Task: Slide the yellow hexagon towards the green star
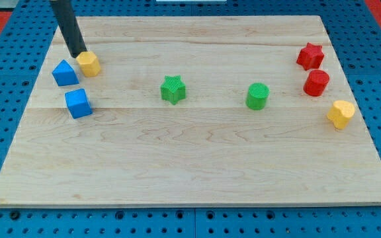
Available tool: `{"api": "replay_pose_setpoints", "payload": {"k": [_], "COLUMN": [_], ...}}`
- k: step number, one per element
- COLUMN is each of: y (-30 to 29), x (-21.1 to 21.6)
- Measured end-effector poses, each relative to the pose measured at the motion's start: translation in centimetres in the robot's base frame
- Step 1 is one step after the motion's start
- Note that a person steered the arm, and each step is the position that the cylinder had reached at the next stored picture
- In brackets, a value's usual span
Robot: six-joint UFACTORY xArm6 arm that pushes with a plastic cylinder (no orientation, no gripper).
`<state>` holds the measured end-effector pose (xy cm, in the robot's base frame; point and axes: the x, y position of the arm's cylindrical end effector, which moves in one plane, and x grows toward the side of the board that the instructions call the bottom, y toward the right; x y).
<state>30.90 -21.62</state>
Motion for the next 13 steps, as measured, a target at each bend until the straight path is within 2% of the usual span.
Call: {"api": "replay_pose_setpoints", "payload": {"k": [6, 8, 11, 12, 13], "y": [0.3, 4.4, 5.4, 8.0, 12.9], "x": [1.8, 4.1, 10.5, 12.2, 13.4]}}
